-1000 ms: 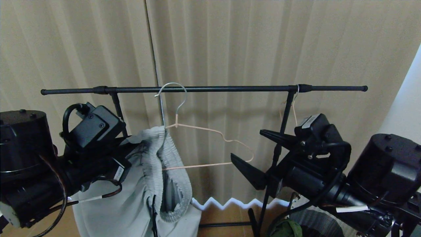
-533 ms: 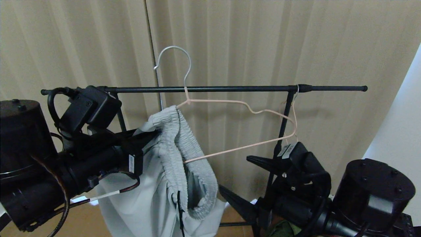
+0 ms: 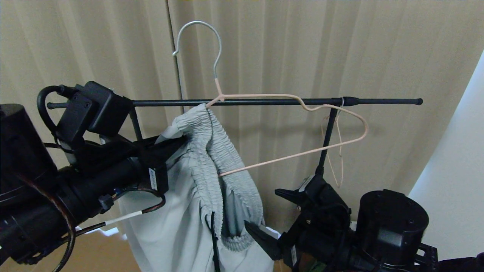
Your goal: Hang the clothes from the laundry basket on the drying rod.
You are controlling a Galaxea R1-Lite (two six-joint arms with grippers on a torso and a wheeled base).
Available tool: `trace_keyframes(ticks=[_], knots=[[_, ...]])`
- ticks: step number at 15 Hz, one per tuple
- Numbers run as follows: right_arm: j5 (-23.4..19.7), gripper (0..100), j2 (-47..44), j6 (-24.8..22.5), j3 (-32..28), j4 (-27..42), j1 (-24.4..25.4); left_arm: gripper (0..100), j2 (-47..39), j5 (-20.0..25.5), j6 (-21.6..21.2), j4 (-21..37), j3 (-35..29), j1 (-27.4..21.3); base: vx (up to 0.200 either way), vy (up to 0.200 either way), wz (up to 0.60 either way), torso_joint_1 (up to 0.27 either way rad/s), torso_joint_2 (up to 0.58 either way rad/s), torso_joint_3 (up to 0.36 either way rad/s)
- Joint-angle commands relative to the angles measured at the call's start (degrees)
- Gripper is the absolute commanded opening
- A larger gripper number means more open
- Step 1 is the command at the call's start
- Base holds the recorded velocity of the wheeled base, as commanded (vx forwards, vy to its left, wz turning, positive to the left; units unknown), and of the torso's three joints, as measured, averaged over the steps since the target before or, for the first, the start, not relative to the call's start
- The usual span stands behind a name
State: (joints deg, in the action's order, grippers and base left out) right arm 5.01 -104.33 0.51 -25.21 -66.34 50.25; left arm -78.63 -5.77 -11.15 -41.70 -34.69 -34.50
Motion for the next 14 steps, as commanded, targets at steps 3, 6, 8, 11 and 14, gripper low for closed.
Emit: trace_keyframes(ticks=[3, 6, 8, 11, 14], knots=[[0.26, 0, -1.67, -0.07, 0.51, -0.02, -1.29, 0, 0.41, -0.03, -0.01, -0.04, -0.02, -0.31, 0.000, 0.000, 0.00, 0.000, 0.00, 0.000], [2.28, 0, -0.26, -0.07, 1.66, -0.10, -4.90, 0, 1.90, -0.30, -0.71, 0.13, 1.74, 0.75, 0.000, 0.000, 0.00, 0.000, 0.00, 0.000], [3.08, 0, 1.76, 0.02, 2.53, -0.19, -7.80, 0, 4.89, -0.21, -3.79, 0.04, 5.51, 4.79, 0.000, 0.000, 0.00, 0.000, 0.00, 0.000], [3.08, 0, 5.89, -0.16, 2.89, -0.02, -14.13, 0, 12.01, 1.72, -6.42, -0.13, 13.60, 9.98, 0.000, 0.000, 0.00, 0.000, 0.00, 0.000], [3.08, 0, 7.91, -1.13, 2.45, 0.60, -18.35, 0, 18.95, 5.33, -4.23, 0.31, 16.50, 10.07, 0.000, 0.000, 0.00, 0.000, 0.00, 0.000]])
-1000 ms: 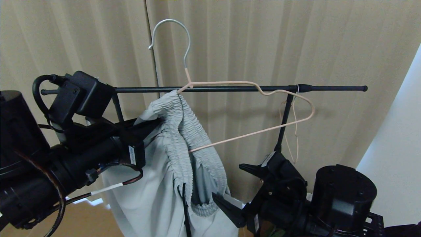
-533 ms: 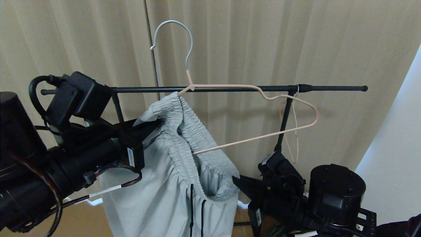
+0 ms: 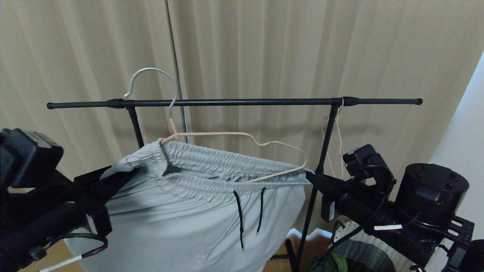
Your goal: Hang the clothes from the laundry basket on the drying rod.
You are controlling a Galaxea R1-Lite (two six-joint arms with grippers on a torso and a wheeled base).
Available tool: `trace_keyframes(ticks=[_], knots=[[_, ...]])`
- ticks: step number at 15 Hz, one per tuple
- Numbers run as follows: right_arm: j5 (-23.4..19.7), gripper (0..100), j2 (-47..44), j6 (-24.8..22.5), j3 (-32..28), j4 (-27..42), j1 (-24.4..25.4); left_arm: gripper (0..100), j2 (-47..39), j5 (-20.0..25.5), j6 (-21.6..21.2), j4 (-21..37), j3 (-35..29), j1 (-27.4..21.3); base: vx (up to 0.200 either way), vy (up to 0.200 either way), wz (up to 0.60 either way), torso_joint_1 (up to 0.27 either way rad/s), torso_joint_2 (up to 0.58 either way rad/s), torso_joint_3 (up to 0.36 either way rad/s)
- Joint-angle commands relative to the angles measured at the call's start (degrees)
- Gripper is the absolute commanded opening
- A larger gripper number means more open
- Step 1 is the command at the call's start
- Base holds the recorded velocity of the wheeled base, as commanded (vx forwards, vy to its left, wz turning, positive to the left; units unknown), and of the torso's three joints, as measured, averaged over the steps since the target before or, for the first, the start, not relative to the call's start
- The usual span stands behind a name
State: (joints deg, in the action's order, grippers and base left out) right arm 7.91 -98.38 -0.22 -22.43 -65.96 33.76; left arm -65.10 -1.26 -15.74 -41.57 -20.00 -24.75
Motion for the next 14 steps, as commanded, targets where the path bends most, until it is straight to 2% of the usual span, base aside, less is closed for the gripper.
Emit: trace_keyframes(ticks=[1, 5, 10, 14], knots=[[0.17, 0, 2.05, -0.48, -0.33, 0.22, -1.94, 0, 5.51, 0.82, 0.36, 0.17, 1.81, 0.31, 0.000, 0.000, 0.00, 0.000, 0.00, 0.000], [0.09, 0, 2.93, -5.49, -2.35, 0.92, -5.63, 0, 6.56, 0.82, -0.70, 0.35, 2.51, 0.40, 0.000, 0.000, 0.00, 0.000, 0.00, 0.000], [0.09, 0, 3.02, -5.67, -7.19, 7.25, -5.45, 0, 4.01, 0.73, -7.29, 0.35, 5.77, 0.49, 0.000, 0.000, 0.00, 0.000, 0.00, 0.000], [-0.18, 0, 3.02, -5.76, -11.85, 11.91, -3.08, 0, -1.26, 0.64, -8.17, 0.00, 5.94, 0.49, 0.000, 0.000, 0.00, 0.000, 0.00, 0.000]])
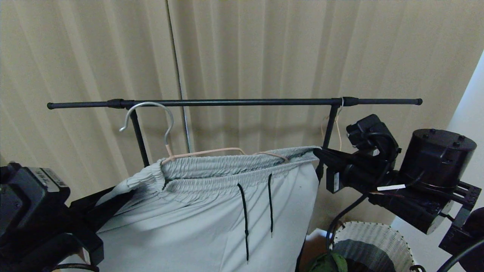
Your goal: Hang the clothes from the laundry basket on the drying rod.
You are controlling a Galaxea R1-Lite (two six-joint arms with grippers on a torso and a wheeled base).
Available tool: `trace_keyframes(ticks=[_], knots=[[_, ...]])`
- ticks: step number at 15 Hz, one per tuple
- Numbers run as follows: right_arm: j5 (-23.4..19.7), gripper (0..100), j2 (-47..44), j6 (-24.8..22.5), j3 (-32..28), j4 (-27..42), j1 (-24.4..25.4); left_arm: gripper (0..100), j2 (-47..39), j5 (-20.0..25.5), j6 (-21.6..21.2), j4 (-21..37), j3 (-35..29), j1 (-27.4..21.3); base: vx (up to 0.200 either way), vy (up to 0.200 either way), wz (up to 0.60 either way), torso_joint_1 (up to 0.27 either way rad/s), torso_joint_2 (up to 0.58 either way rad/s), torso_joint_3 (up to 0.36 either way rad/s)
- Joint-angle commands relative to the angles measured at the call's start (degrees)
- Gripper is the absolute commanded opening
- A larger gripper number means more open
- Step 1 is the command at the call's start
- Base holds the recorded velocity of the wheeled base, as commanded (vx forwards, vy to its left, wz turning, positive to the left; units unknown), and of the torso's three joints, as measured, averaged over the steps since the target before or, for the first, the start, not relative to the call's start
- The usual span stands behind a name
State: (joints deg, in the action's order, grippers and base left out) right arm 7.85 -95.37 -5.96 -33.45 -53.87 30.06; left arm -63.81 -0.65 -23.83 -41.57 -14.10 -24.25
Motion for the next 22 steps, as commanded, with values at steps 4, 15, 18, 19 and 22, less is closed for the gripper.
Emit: trace_keyframes(ticks=[4, 15, 18, 19, 22], knots=[[-0.38, 0, -0.08, -1.07, -2.14, 0.34, 5.27, 0, -3.78, 0.03, 0.45, -0.09, 0.31, -0.10, 0.000, 0.000, 0.00, 0.000, 0.00, 0.000], [-2.75, 100, -0.70, -1.42, 0.05, 0.43, 12.21, 0, -4.40, -0.06, 3.09, -0.18, -1.72, -0.10, 0.000, 0.000, 0.00, 0.000, 0.00, 0.000], [-3.63, 100, -0.35, -4.06, 0.05, -1.15, 12.13, 0, -4.49, -0.06, 4.15, -0.44, -2.51, -0.36, 0.000, 0.000, 0.00, 0.000, 0.00, 0.000], [-5.65, 100, -0.08, -5.55, -0.30, -1.41, 11.95, 0, -4.57, -0.06, 4.23, -1.32, -2.42, -0.36, 0.000, 0.000, 0.00, 0.000, 0.00, 0.000], [-9.96, 100, -0.35, -9.16, -2.41, -1.41, 11.86, 0, -5.36, -0.14, 4.23, -3.08, -2.24, -0.36, 0.000, 0.000, 0.00, 0.000, 0.00, 0.000]])
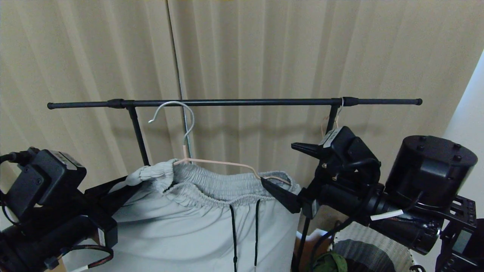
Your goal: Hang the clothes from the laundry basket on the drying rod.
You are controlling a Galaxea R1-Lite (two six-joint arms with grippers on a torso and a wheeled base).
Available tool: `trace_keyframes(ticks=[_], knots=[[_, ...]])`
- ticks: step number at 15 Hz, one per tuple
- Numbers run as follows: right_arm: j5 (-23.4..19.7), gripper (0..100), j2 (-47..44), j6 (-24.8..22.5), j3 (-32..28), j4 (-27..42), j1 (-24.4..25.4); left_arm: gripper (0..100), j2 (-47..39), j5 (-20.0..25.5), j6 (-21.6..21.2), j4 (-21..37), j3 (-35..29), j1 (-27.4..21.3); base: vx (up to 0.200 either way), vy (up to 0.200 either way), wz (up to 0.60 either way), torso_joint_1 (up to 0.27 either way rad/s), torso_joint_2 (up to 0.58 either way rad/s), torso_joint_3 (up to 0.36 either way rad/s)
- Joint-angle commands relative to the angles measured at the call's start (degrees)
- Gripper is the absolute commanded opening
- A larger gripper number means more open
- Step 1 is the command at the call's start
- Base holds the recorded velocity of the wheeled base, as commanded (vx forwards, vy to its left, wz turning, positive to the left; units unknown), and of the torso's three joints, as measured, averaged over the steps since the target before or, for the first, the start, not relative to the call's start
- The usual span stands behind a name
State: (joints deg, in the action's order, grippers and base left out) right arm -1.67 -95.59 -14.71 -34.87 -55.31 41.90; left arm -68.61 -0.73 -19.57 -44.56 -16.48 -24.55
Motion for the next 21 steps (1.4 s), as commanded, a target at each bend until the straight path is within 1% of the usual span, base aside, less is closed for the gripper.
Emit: trace_keyframes(ticks=[1, 4, 6, 9, 13, 18, 19, 21], knots=[[-0.53, 100, -1.01, -1.46, -3.28, 0.38, 0.02, 0, -1.44, -0.06, -0.03, -0.09, 0.22, -0.85, 0.000, 0.000, 0.00, 0.000, 0.00, 0.000], [-0.44, 100, -5.40, -4.09, -6.09, 0.29, 0.02, 0, -2.58, -0.06, 1.11, -0.18, 0.40, -2.96, 0.000, 0.000, 0.00, 0.000, 0.00, 0.000], [-0.44, 100, -7.33, -5.94, -6.80, 0.29, 0.11, 0, -2.32, -0.06, 1.11, -0.18, 0.31, -3.05, 0.000, 0.000, 0.00, 0.000, 0.00, 0.000], [-0.26, 100, -8.48, -6.20, -7.67, 0.46, 0.20, 0, -2.06, -0.06, 1.20, -0.18, 0.22, -3.13, 0.000, 0.000, 0.00, 0.000, 0.00, 0.000], [0.18, 100, -10.85, -8.40, -11.01, 0.82, 0.55, 0, -2.41, -0.06, 1.20, -1.76, 0.57, -3.40, 0.000, 0.000, 0.00, 0.000, 0.00, 0.000], [0.70, 100, -11.46, -8.58, -11.72, 0.82, 1.87, 0, -2.49, 0.03, 1.11, -1.76, 0.66, -3.40, 0.000, 0.000, 0.00, 0.000, 0.00, 0.000], [0.79, 0, -11.46, -8.58, -11.72, 0.82, 2.31, 0, -2.41, -0.06, 1.11, -1.76, 0.66, -3.40, 0.000, 0.000, 0.00, 0.000, 0.00, 0.000], [1.58, 0, -11.55, -8.58, -11.89, 0.82, 3.01, 0, -2.41, 0.03, 1.11, -1.76, 0.75, -3.40, 0.000, 0.000, 0.00, 0.000, 0.00, 0.000]])
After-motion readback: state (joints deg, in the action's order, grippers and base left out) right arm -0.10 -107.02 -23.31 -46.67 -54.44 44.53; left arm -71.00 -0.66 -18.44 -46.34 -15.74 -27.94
